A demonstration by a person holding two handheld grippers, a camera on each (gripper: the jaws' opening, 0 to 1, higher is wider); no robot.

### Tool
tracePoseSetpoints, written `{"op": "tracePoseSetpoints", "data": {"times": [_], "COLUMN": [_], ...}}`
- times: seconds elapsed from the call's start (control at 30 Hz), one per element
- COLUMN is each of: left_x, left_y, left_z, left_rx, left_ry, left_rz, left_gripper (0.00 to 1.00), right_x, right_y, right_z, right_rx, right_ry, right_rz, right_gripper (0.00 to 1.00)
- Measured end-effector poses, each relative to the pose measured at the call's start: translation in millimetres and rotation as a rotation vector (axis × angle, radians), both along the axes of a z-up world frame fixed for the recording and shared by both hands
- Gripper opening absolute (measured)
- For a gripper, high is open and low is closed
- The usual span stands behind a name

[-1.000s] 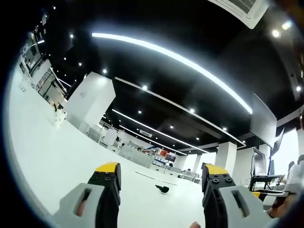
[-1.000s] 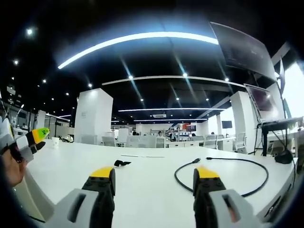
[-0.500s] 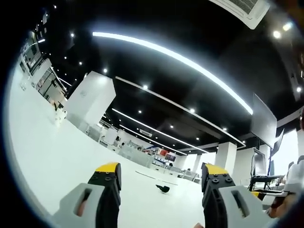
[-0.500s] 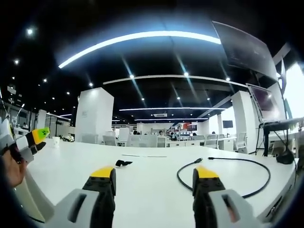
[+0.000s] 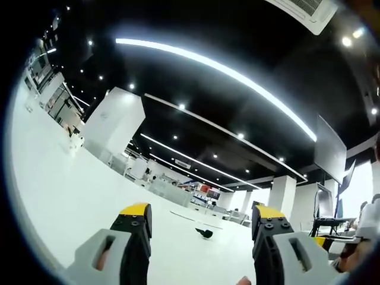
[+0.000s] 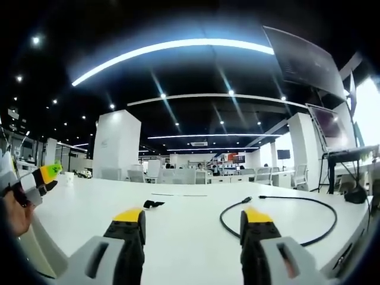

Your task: Find the charging cable on the desk, coil it up and secure with Velcro.

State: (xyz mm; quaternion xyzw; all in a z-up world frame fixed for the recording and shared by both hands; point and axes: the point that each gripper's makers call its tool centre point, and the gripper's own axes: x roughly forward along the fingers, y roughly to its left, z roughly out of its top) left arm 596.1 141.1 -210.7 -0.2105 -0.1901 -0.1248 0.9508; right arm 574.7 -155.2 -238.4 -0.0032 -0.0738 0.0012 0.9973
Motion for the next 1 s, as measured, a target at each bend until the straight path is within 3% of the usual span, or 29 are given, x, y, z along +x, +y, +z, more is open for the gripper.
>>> {"op": "tracePoseSetpoints", "data": {"times": [1.0], "left_x": [0.9], "left_y": [-0.4], "left_z": [-7.2], "left_rx": [0.007], "left_ry": [0.016], "left_rz": [-0.013], "left_gripper": [0.67], "right_x": [-1.1], "right_y": [5.6], "right_z": [-3.3], "right_rx": [0.009], "right_ry": [-0.001], "right_rz": [0.020], "right_gripper": [0.68]}}
